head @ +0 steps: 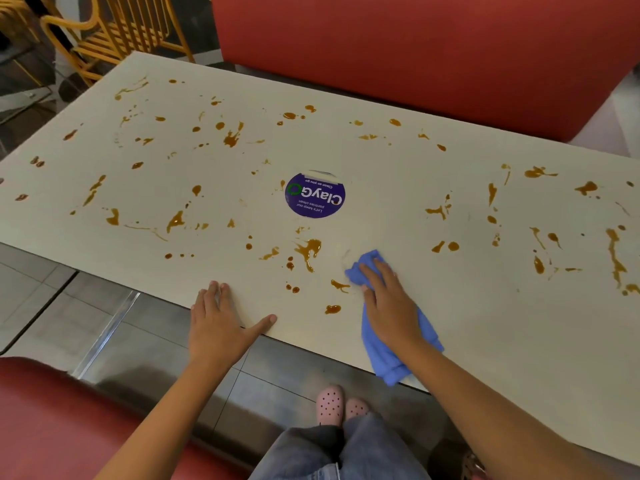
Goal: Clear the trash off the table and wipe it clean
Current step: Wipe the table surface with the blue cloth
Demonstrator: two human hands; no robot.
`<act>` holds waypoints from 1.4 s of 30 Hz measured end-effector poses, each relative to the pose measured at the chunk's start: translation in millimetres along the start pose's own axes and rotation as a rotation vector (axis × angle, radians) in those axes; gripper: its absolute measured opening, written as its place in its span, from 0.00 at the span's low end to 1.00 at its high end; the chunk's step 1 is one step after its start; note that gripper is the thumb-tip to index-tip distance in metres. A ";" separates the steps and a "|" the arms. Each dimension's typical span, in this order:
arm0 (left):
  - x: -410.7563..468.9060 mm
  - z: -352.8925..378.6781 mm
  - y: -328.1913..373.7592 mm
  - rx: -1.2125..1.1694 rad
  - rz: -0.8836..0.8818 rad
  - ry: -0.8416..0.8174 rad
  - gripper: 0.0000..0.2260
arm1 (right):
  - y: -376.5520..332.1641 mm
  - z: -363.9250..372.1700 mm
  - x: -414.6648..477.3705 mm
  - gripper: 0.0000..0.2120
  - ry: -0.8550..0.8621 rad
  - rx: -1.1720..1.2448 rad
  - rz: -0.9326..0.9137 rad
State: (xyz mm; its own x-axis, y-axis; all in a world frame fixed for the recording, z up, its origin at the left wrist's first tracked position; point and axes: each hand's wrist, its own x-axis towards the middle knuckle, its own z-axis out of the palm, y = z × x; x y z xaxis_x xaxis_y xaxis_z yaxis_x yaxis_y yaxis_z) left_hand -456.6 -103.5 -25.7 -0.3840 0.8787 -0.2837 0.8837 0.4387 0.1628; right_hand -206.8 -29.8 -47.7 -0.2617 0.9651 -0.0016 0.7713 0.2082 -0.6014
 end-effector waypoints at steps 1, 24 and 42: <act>-0.2 -0.5 0.4 -0.007 -0.002 -0.003 0.48 | 6.5 -4.4 -9.6 0.20 -0.028 -0.008 -0.062; -4.1 -8.8 6.9 -0.075 -0.089 -0.087 0.47 | -12.8 11.4 0.0 0.20 -0.221 0.035 -0.236; 6.8 -11.6 -21.7 -0.060 0.043 0.034 0.42 | 31.1 -21.3 -0.6 0.18 0.075 -0.007 0.108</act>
State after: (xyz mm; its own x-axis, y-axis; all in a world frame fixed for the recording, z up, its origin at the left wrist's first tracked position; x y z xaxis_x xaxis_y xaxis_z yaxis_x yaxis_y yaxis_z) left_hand -481.5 -104.9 -20.2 -0.3553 0.9026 -0.2432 0.8826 0.4096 0.2307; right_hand -170.3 -20.5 -49.4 -0.1333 0.9911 -0.0060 0.7965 0.1035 -0.5956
